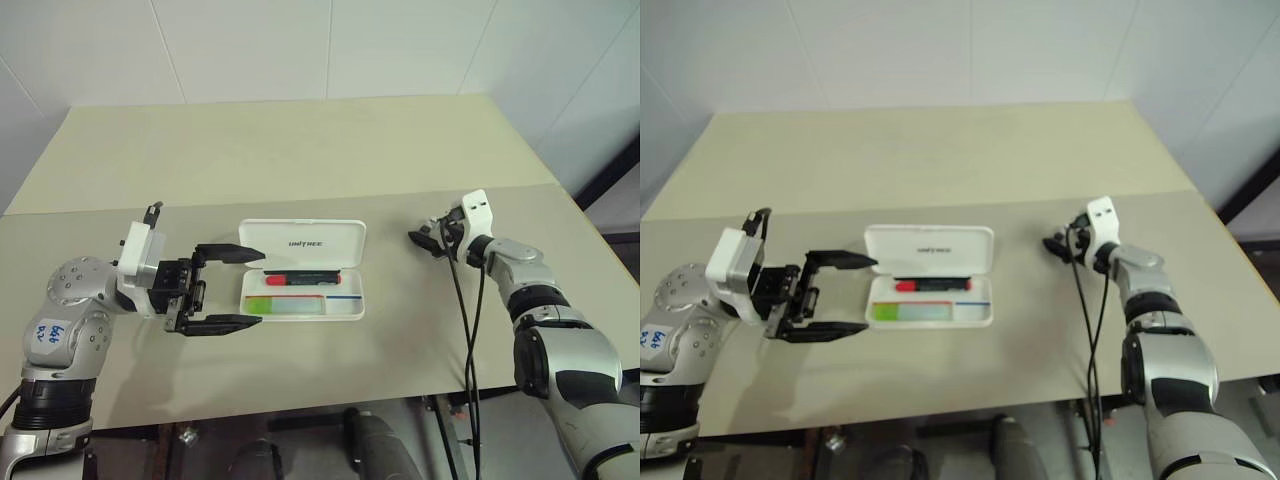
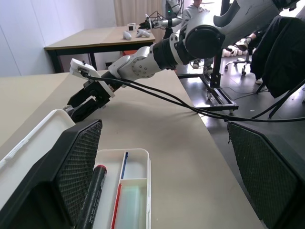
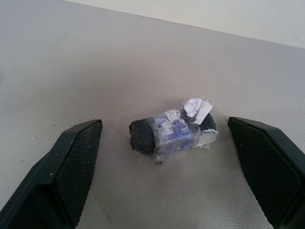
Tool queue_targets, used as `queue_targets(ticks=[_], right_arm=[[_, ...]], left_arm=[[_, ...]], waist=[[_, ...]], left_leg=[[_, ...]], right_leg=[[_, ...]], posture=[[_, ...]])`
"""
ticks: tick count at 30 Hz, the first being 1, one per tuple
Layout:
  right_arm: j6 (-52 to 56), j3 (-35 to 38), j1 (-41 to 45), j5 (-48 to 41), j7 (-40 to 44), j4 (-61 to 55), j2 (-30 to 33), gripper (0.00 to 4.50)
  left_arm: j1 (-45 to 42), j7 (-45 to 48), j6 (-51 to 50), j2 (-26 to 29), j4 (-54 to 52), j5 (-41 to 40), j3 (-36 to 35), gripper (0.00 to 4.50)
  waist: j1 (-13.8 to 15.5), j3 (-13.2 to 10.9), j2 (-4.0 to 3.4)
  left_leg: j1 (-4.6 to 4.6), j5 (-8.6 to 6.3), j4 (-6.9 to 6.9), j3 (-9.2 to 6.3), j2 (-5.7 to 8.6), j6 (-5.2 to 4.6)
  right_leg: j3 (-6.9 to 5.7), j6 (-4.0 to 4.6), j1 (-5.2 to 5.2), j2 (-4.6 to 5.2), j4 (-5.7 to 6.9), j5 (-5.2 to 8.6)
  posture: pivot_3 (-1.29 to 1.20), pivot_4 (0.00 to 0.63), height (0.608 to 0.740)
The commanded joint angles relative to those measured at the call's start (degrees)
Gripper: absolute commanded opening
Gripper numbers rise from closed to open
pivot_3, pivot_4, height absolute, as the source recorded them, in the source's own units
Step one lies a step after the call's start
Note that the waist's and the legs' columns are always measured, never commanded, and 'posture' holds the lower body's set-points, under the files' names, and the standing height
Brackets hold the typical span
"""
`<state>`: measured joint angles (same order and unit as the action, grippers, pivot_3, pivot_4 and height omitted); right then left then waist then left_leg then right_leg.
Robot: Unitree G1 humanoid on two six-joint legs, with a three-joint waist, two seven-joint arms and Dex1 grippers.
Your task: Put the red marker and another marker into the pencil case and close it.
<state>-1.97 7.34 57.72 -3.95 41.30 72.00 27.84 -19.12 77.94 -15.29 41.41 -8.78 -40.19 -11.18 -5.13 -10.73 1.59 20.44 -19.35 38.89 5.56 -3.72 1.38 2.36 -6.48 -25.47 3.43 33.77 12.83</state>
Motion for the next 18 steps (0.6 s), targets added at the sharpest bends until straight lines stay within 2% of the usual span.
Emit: queue_targets(ticks=[1, 6, 8, 13, 18], right_arm=[[3.1, 0.2, 0.3, 0.6, -1.7, 0.8, 0.1, 3.85], [2.7, 0.8, -0.2, 0.0, -0.4, 0.1, 0.1, 2.09], [2.7, 0.8, -0.4, 0.0, -0.1, -0.1, 0.2, 1.65], [3.0, 1.2, -0.7, -0.4, 0.6, -0.8, 0.4, 1.63], [3.1, 1.7, -3.9, -2.4, 5.9, -8.3, 0.6, 1.63]], left_arm=[[0.6, -0.3, 0.0, 1.0, -2.3, -1.4, -2.0, 4.5], [0.8, -0.3, 0.0, 1.0, -2.3, -1.5, -2.0, 4.5], [0.8, -0.3, 0.1, 1.0, -2.2, -1.5, -1.9, 4.5], [0.6, -0.2, 0.1, 0.8, -2.1, -1.5, -1.8, 4.5], [1.0, 0.2, 0.0, 0.4, -2.2, -2.0, -1.4, 4.5]], waist=[[0.0, 0.0, 0.0], [-0.2, 0.0, 0.0], [-0.3, 0.0, 0.0], [-0.5, 0.0, 0.0], [-0.6, 0.0, 0.0]], left_leg=[[0.0, 0.0, 0.0, 0.0, 0.0, 0.0], [0.0, 0.0, -0.03, -0.01, -0.02, 0.01], [0.0, 0.0, -0.04, -0.01, -0.02, 0.01], [0.0, 0.0, -0.03, -0.01, -0.02, 0.01], [0.01, 0.0, -0.08, -0.02, -0.02, 0.01]], right_leg=[[0.0, 0.0, 0.0, 0.0, 0.01, 0.0], [-0.01, 0.01, 0.0, -0.01, -0.01, 0.01], [-0.01, 0.01, 0.0, -0.01, -0.01, 0.01], [-0.01, 0.01, 0.0, -0.01, -0.01, 0.0], [-0.02, 0.0, 0.0, -0.01, -0.04, 0.01]], posture=[[0.0, 0.15, 0.74], [0.0, 0.15, 0.74], [0.0, 0.15, 0.74], [0.0, 0.15, 0.74], [0.0, 0.15, 0.74]])
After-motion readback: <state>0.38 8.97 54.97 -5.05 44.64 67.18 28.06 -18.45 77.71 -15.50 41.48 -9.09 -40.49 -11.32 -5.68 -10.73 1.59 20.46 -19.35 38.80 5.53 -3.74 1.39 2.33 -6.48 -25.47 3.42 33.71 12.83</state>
